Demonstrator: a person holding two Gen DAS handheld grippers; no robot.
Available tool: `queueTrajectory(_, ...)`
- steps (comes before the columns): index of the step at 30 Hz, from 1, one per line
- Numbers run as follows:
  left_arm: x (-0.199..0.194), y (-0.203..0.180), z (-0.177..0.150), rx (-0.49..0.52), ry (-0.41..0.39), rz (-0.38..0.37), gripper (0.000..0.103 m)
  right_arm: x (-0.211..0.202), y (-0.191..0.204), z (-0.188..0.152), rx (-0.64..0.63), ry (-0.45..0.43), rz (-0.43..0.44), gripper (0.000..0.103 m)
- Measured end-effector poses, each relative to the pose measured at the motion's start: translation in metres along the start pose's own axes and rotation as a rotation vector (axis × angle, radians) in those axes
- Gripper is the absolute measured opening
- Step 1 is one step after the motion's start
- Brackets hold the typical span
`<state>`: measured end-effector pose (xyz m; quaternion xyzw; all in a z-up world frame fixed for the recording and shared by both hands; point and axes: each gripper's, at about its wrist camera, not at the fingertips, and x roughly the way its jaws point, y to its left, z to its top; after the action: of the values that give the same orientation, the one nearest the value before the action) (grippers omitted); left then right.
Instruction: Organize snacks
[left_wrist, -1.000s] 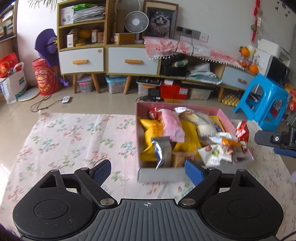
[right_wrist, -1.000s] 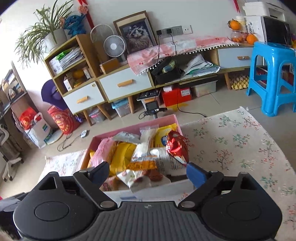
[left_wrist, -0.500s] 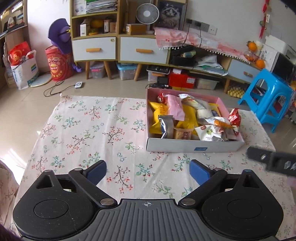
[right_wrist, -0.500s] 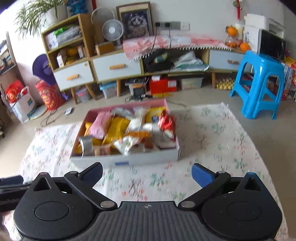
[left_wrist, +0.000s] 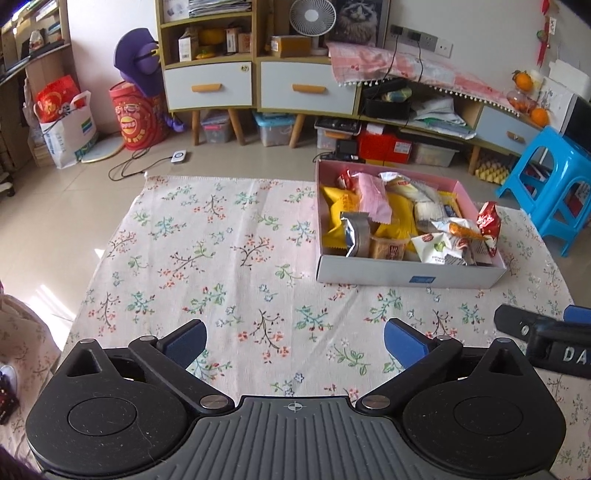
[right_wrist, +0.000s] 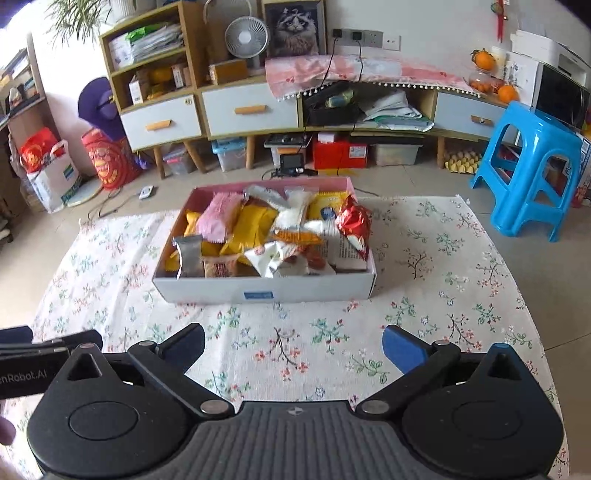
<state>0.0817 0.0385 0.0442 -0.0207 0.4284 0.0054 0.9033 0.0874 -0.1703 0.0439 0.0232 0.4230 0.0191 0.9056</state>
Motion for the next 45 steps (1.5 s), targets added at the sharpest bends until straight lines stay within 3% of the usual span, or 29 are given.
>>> queueTrajectory(45,0.005,-0.008,-0.007,0.018,0.04,0.008,0.103,0.006,0.003,-0.011,-0.019,0.063,-0.006,0.093)
